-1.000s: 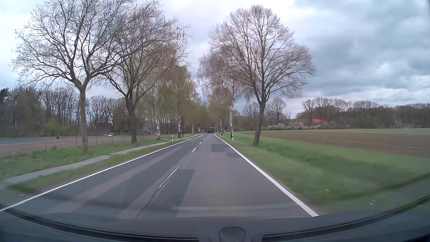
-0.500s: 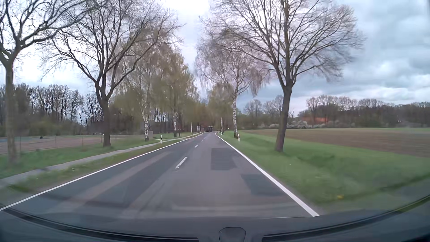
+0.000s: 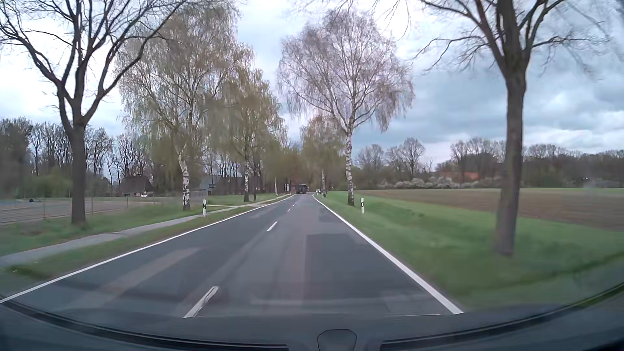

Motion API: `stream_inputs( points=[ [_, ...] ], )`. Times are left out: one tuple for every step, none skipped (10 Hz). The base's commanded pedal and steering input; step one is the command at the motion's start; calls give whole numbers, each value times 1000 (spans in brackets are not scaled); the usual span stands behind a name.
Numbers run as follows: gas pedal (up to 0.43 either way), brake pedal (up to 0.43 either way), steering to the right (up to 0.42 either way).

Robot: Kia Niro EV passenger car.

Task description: Follow the waypoints while adhering to traffic rules and regulations

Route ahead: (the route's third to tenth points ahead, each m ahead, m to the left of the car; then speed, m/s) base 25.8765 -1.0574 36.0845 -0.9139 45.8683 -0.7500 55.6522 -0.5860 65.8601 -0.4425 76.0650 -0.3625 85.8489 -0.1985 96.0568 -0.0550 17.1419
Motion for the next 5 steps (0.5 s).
stream_inputs(
  points=[
    [79, 0, -4],
    [79, 0, -4],
    [79, 0, -4],
    [79, 0, -4],
    [67, 0, -4]
  ],
)
